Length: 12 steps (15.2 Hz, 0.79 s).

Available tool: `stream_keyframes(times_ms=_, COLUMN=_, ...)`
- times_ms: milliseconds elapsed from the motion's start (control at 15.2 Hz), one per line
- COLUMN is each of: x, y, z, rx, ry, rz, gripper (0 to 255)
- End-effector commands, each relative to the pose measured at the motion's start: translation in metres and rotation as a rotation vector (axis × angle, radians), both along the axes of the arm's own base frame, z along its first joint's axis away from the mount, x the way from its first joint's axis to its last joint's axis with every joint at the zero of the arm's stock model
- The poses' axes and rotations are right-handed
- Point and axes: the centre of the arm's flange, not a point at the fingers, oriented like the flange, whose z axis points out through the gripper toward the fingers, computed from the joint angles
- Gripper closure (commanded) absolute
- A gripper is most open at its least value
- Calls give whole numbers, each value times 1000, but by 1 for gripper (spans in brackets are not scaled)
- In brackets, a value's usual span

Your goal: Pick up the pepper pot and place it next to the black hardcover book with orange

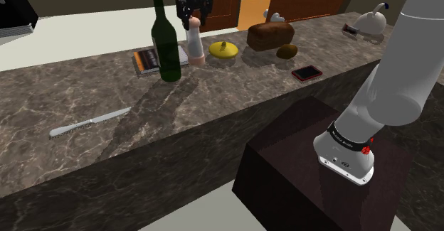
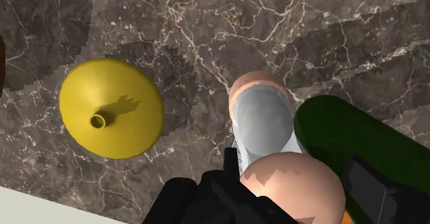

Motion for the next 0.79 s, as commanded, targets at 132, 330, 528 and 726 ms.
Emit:
stream_keyframes(times_ms=132, x=-1, y=1, z=-21, rx=0, ry=-1, rz=0, gripper=255)
stream_keyframes(times_ms=330, x=-1, y=1, z=-39, rx=0, ry=-1, rz=0, gripper=255)
stream_keyframes(times_ms=528, x=-1, y=1, z=-39, rx=0, ry=-1, rz=0, gripper=255)
stream_keyframes(times_ms=726, x=-1, y=1, z=-39, rx=0, ry=-1, rz=0, gripper=255)
